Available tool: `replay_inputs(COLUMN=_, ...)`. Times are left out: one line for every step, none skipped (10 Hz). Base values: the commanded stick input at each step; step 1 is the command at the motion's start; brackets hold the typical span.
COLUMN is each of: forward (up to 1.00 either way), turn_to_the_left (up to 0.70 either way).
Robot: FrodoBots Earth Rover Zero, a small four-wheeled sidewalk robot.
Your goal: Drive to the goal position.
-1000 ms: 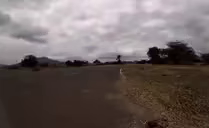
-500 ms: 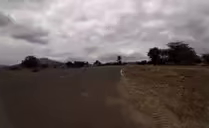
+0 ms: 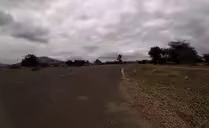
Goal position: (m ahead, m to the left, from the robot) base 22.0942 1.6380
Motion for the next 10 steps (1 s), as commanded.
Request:
replay_inputs(forward=0.5, turn_to_the_left=0.0)
replay_inputs(forward=0.5, turn_to_the_left=0.0)
replay_inputs(forward=0.5, turn_to_the_left=-0.01)
replay_inputs(forward=0.5, turn_to_the_left=-0.23)
replay_inputs(forward=0.5, turn_to_the_left=-0.45)
replay_inputs(forward=0.5, turn_to_the_left=-0.5)
replay_inputs(forward=0.5, turn_to_the_left=-0.5)
replay_inputs(forward=0.5, turn_to_the_left=-0.49)
replay_inputs(forward=0.5, turn_to_the_left=-0.48)
replay_inputs(forward=0.5, turn_to_the_left=0.0)
